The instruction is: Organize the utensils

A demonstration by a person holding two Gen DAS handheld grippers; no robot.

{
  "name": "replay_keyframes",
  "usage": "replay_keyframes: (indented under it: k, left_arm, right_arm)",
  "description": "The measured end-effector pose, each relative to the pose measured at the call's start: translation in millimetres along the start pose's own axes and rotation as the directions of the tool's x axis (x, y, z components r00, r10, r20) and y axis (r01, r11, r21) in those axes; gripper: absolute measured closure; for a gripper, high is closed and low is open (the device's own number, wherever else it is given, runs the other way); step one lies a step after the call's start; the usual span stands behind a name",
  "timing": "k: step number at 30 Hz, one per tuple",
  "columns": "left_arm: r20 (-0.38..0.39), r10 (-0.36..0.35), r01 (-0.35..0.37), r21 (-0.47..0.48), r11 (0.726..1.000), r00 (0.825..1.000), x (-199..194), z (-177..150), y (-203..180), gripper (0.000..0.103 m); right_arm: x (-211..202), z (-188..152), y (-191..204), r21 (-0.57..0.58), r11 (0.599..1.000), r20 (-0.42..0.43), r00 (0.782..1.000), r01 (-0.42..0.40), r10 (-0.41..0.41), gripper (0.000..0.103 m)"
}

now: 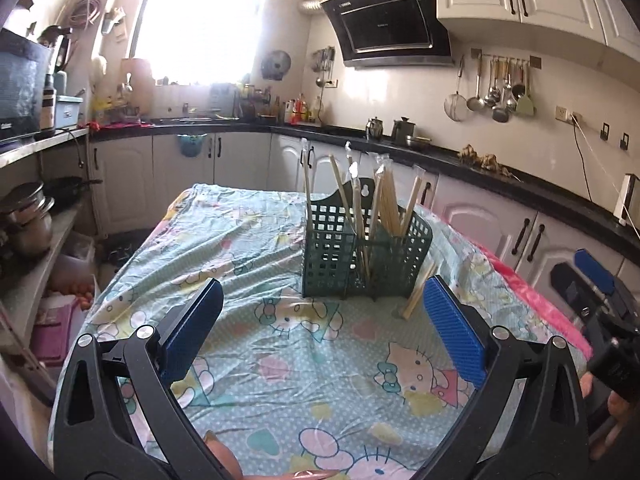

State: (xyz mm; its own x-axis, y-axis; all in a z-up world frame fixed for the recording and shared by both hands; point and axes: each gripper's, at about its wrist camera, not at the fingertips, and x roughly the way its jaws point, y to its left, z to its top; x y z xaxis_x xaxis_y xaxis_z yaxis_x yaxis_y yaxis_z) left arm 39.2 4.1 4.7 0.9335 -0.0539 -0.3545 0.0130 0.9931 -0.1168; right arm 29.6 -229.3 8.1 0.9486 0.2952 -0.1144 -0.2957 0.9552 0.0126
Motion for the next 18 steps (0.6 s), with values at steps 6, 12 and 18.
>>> replay_keyframes:
  k: [6,12,18]
  left_arm:
    - [0.001,-0.001,0.001,-0.019,1.0,1.0,-0.4,0.0,3.7,0.011]
    - [0.002,-0.008,0.008,-0.02,1.0,1.0,0.4,0.6,3.6,0.011]
    - [-0.001,-0.008,0.008,-0.021,1.0,1.0,0.3,0.7,3.3,0.011]
  right_arm:
    - [-4.1,0.9,-3.8,0.014,0.999,0.026,0.999,0.029,-0.03,0.006]
    - [-2.7,-2.2,-3.2,0.025,0.999,0.011,0.999,0.047,-0.047,0.006]
    - [0.5,-5.0,-1.2,0.025,0.998,-0.009,0.999,0.052,-0.052,0.006]
